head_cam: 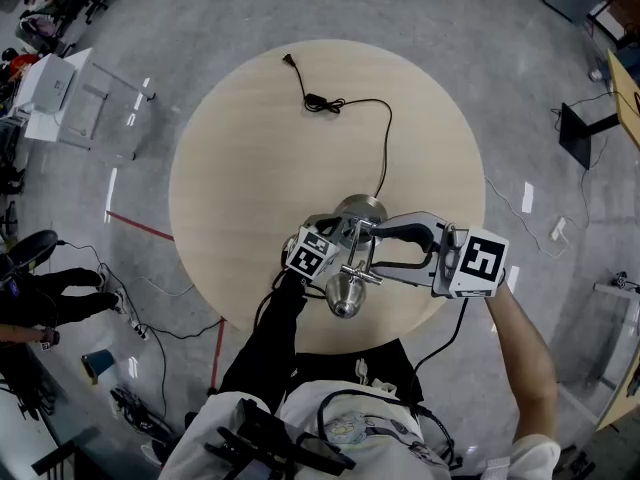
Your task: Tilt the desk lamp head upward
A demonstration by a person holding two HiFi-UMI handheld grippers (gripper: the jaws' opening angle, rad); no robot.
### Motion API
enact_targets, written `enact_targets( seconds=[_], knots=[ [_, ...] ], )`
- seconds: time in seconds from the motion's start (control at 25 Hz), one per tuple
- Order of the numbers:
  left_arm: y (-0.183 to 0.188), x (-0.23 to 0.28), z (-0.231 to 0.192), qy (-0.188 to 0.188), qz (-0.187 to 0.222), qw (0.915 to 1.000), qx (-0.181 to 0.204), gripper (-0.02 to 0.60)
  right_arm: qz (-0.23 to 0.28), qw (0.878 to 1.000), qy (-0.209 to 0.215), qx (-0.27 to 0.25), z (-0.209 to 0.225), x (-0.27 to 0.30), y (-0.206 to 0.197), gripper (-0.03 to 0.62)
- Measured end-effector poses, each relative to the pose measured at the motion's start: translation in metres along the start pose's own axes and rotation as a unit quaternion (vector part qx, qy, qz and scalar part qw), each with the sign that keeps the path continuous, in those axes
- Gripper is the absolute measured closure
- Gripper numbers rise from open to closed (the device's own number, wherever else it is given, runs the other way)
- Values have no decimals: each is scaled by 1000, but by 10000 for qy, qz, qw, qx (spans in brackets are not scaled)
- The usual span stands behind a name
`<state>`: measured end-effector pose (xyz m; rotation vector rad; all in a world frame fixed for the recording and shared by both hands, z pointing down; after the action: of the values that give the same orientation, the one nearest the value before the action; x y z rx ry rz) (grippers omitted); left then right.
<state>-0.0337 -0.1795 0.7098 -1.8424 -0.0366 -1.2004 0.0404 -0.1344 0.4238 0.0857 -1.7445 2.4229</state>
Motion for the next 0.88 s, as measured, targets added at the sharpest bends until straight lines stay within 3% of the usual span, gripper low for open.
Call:
enact_targets(
  seconds=[0.2, 0.36, 0.52, 0.68, 0.88],
  knots=[
    [22, -41, -13, 433, 688, 9959, -386, 592, 210, 9962, -841, -18, 3, -27, 3, 414],
    [46, -98, -24, 836, 1393, 9845, -662, 591, 801, 9782, -1891, 301, 1, -54, 9, 414],
    [81, -161, -27, 1172, 2162, 9652, -886, 591, 950, 9563, -2765, 52, -19, -69, 19, 414],
    [114, -225, -12, 1415, 2897, 9416, -972, 591, 855, 9400, -3295, -219, -51, -79, 28, 416],
    [141, -295, 10, 1647, 3512, 9182, -806, 591, 1275, 9165, -3783, -265, -78, -100, 51, 575]
  ],
)
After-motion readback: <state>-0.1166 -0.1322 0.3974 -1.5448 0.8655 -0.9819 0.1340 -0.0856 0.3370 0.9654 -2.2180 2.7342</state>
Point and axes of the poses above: the fingertips, and each gripper's own axes: x forward along the fingers, z to its right, y out of its top, the point moved 2 cm from there along -x, backward along the fingers, and after that the axes turned 3 degrees about y, right-handed, at the moved point
